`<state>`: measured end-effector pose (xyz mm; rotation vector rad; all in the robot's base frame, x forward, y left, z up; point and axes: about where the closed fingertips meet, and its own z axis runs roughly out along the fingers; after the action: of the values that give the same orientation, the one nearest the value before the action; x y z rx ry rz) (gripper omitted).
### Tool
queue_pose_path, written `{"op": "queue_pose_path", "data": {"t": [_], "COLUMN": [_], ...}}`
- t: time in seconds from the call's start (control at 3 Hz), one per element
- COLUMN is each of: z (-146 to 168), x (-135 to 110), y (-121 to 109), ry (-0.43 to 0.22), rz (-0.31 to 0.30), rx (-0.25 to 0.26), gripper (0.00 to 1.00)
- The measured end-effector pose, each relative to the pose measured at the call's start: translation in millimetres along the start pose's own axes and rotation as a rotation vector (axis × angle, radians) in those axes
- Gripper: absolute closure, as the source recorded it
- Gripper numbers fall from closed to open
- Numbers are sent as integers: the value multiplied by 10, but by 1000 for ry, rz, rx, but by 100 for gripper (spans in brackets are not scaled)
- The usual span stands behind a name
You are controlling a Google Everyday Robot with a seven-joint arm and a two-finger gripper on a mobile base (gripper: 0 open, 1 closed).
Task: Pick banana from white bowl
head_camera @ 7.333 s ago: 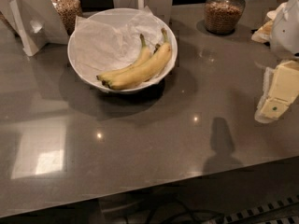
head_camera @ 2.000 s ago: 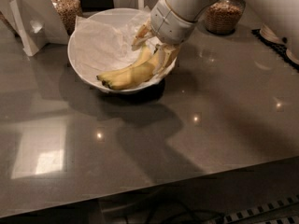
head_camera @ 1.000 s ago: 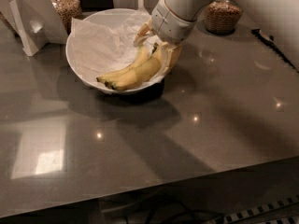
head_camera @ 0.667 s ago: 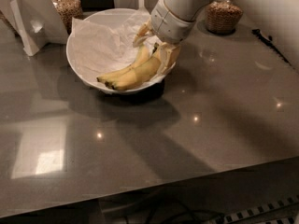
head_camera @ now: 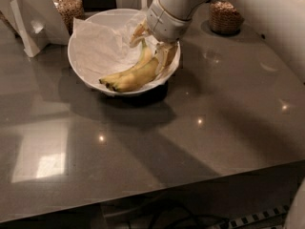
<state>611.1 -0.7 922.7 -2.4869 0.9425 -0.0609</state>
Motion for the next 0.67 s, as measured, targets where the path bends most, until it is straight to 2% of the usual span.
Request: {"op": "queue_pose_path", "data": {"t": [0.67], "z": [116], "x": [-35], "y": [79], "ry": [-9], "rz": [-20], "rx": [-41], "gripper": [40]}}
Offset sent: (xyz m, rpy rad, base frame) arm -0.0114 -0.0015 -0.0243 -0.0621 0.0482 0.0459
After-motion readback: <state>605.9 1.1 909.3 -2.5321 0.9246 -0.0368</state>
